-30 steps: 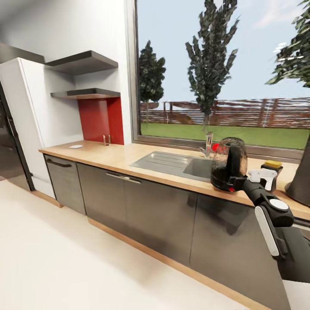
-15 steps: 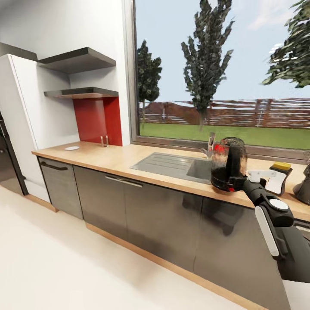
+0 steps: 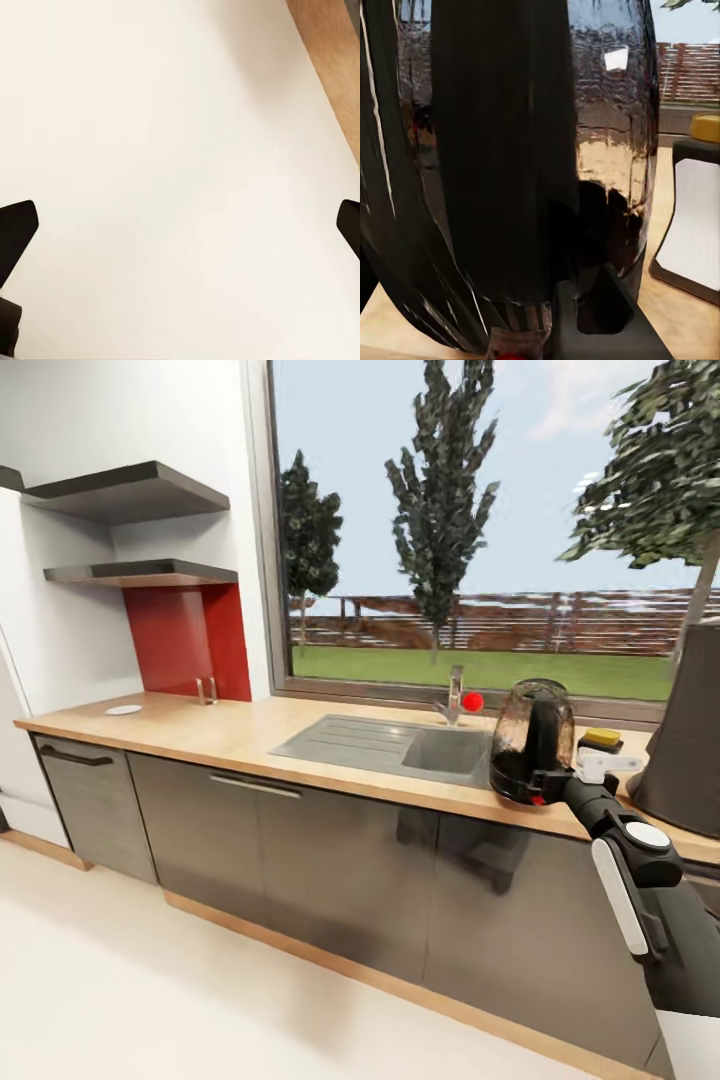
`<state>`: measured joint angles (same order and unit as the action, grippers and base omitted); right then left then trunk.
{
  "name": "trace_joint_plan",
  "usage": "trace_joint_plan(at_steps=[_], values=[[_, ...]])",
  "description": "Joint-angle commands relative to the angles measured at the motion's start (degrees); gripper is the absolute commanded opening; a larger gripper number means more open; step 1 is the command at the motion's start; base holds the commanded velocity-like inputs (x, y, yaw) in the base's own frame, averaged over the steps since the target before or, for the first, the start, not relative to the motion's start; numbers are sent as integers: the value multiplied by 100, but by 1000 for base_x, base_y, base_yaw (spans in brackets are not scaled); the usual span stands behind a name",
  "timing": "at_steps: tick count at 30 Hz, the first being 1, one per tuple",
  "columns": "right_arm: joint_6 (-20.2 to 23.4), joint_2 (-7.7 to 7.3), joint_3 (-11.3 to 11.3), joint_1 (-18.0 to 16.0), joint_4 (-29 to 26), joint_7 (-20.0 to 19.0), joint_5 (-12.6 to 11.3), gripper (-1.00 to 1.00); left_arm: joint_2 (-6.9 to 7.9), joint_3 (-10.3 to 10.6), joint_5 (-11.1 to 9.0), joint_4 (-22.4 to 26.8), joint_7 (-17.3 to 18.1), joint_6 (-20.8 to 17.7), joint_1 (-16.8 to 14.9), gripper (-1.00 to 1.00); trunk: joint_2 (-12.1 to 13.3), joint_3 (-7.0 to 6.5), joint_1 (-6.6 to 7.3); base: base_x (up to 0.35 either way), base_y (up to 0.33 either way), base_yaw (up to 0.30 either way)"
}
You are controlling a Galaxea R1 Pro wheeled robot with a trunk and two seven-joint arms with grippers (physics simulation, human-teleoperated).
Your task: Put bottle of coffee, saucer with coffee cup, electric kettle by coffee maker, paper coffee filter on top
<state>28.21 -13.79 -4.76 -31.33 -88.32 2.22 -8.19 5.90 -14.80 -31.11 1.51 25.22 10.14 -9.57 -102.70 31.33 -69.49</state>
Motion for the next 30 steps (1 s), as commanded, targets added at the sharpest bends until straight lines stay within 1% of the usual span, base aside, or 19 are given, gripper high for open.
trace_joint_plan(at_steps=[1,7,25,30], values=[[27,-1,2,-5,-10,24,-60,-100,6,-68,27,-10,27,14,-1,100,-3,6,0,110,107,-12],[27,4,5,-7,-10,24,-60,-100,23,-146,27,-10,27,14,15,100,-3,6,0,193,184,-5],[27,7,10,-8,-10,24,-60,-100,25,-155,27,-10,27,14,16,100,-3,6,0,249,238,-1],[27,7,11,-8,-6,24,-60,-100,25,-155,27,-10,27,14,16,100,-3,6,0,135,130,-161]])
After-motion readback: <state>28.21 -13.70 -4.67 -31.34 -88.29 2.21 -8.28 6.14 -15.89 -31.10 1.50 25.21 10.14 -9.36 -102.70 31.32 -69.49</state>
